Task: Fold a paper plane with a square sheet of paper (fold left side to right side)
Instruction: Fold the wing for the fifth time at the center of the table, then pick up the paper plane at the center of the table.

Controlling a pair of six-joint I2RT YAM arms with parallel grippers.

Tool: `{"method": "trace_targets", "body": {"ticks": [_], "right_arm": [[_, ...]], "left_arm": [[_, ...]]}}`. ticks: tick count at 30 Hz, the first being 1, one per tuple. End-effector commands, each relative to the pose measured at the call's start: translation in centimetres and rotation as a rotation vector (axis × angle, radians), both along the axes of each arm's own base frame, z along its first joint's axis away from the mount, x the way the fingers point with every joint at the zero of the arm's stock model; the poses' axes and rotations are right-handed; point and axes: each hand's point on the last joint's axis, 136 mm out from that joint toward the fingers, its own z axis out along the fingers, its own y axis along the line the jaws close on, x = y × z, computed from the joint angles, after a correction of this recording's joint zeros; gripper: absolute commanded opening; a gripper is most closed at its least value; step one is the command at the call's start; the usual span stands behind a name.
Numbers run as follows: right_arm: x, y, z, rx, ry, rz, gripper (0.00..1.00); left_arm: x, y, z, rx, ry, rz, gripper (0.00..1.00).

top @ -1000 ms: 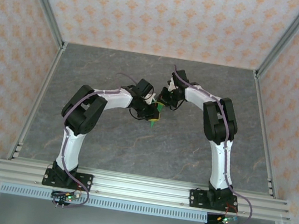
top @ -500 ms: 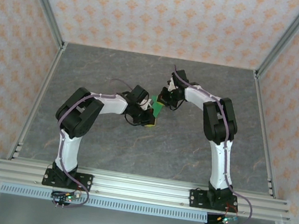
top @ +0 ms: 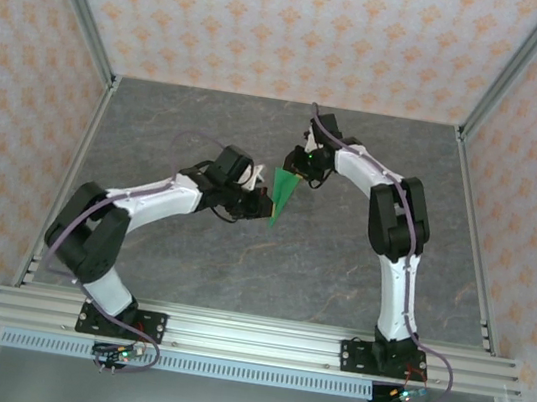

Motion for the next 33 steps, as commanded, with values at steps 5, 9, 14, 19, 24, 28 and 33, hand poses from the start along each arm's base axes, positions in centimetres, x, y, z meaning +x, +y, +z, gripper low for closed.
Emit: {"method": "trace_targets", "body": {"ticks": [5,9,14,19,24,28,33], "right_arm": [[-2.3,-2.2,6.5,-0.160,-0.133,-0.086,0.49],[-5.5,-1.4,4.0,-0.204,-0.066,-0.095,0.57],[-7.7,0.9,0.5,-0.189,0.023,-0.054,0.59],[-8.4,0.5,-2.2,-0.246,0.083,-0.055,0.52],[-8.7,1.2,-2.1,-0.217,0.093,-0.026,0.12],[-8.7,2.5,1.3,-0.130,0.024,0.042,0.00],[-10.4,4.8,5.6,0.092,-0.024,0.158,0.00]], "left_arm": [[3.5,7.4,2.6,0.288,-0.217,0.331,0.18],[3.8,9.6,3.7,0.341,-0.269,0.431,0.26],[3.5,10.2,3.8,0.364,-0.275,0.440,0.30],[3.2,10.5,3.7,0.367,-0.268,0.446,0.31],[3.0,11.0,4.3,0.380,-0.285,0.459,0.32],[2.9,11.5,4.6,0.398,-0.295,0.470,0.32],[2.7,12.6,5.3,0.428,-0.318,0.497,0.33]]}}
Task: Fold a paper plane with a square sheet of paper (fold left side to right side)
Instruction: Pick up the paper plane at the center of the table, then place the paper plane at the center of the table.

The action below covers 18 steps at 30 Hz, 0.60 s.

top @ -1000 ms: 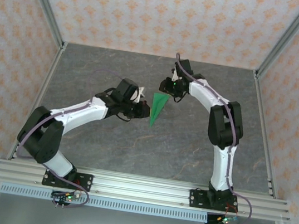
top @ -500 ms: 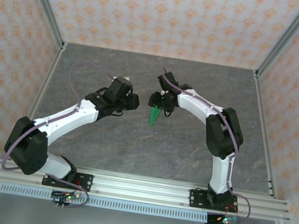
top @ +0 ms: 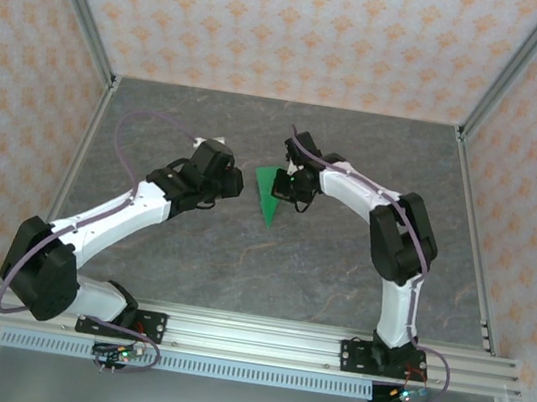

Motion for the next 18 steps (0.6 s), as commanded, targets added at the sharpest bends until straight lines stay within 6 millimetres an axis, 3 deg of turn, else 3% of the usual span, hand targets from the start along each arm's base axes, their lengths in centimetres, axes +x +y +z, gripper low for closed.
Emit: {"method": "trace_targets", "body": {"ticks": [1,4,9,11,18], "right_arm": [[-0.9,1.7,5.5,0.219,-0.074,0.083,0.00],[-1.3,1.1,4.1,0.281,-0.043,0.071,0.00],[-1.2,-1.1,-1.9,0.290,0.075,0.014,0.00],[-1.1,-2.6,-3.4,0.243,0.081,-0.012,0.06],[-1.0,-6.5,-2.0,0.050,0.005,-0.024,0.37]], "left_arm": [[-0.4,2.1,0.8,0.062,-0.031,0.056,0.34],[-0.6,2.7,1.4,0.071,-0.054,0.071,0.35],[-0.8,3.1,1.9,0.081,-0.074,0.078,0.37],[-0.8,3.2,2.2,0.082,-0.080,0.077,0.38],[-0.9,3.6,3.2,0.092,-0.110,0.079,0.47]]}}
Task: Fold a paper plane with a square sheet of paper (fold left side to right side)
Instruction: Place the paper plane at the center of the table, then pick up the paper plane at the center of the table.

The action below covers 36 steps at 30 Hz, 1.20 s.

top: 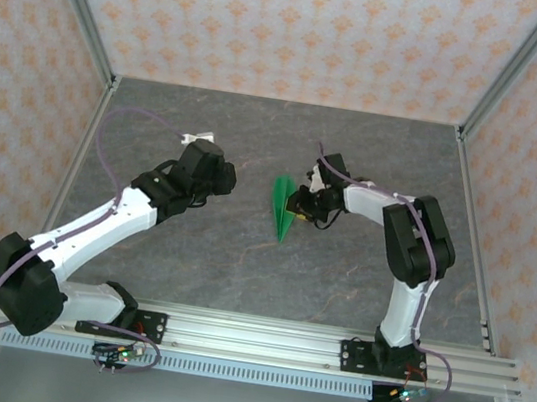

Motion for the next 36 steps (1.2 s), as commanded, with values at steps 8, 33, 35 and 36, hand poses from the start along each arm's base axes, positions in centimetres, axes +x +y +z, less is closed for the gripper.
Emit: {"method": "trace_targets", "body": {"ticks": [8,33,35,36], "right_arm": [[-1.5,-4.5,6.6,-0.353,-0.146,0.029,0.49],[-2.8,2.5,2.2,-0.461,-0.079,0.169,0.45],[-2.7,2.5,1.9,-0.471,-0.079,0.172,0.41],[-2.6,2.5,1.8,-0.473,-0.078,0.171,0.40]], "left_arm": [[-0.2,1.4,1.5,0.018,-0.085,0.031,0.81],[-1.6,0.9,3.4,0.008,-0.175,-0.076,1.00],[-1.6,1.0,3.4,0.009,-0.173,-0.073,1.00],[-1.6,1.0,3.4,0.009,-0.174,-0.074,1.00]]}}
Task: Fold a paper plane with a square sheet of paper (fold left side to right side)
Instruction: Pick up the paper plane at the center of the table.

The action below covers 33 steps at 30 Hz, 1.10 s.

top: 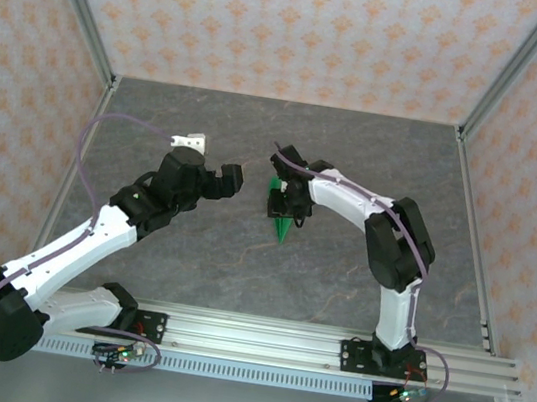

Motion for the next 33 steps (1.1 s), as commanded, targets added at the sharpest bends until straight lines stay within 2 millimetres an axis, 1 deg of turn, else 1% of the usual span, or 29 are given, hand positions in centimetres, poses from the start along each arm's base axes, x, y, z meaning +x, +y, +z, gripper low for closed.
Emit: {"method": "trace_targets", "body": {"ticks": [1,6,11,13,14,16,18,20,24,28,30,33], "right_arm": [[0.1,-0.5,-0.3,-0.057,0.002,0.005,0.39],[0.4,-0.3,-0.9,-0.063,0.000,0.005,0.30],[0.5,-0.2,-1.7,-0.080,0.012,0.010,0.25],[0.4,-0.1,-2.0,-0.085,0.022,0.012,0.20],[0.5,-0.3,-2.1,-0.094,0.026,0.010,0.17],[1.0,-0.6,-1.4,-0.111,0.011,0.007,0.12],[2.0,-1.0,-0.4,-0.108,-0.002,-0.012,0.09],[3.5,-1.6,0.6,-0.100,-0.019,-0.042,0.06],[6.5,-3.1,2.0,-0.121,-0.046,-0.074,0.06],[9.3,-4.2,1.9,-0.134,-0.052,-0.108,0.06],[10.7,-4.8,1.2,-0.145,-0.041,-0.130,0.06],[12.2,-5.0,0.5,-0.151,-0.029,-0.151,0.06]], "left_arm": [[0.0,0.6,0.4,0.018,-0.018,0.013,1.00],[0.0,0.7,0.3,0.021,-0.015,0.018,1.00],[-0.1,0.8,0.4,0.028,-0.012,0.019,1.00],[-0.2,0.9,0.4,0.028,-0.012,0.022,1.00],[-0.2,0.9,0.5,0.030,-0.014,0.022,1.00],[-0.4,1.0,0.8,0.030,-0.018,0.021,1.00],[-0.5,1.2,1.0,0.035,-0.022,0.021,1.00],[-0.7,1.3,1.0,0.039,-0.021,0.020,1.00],[-0.9,1.5,1.3,0.039,-0.029,0.023,1.00],[-1.1,1.6,1.3,0.040,-0.027,0.021,1.00],[-1.3,1.6,1.1,0.040,-0.023,0.017,1.00],[-1.4,1.5,1.0,0.042,-0.020,0.007,1.00]]}}
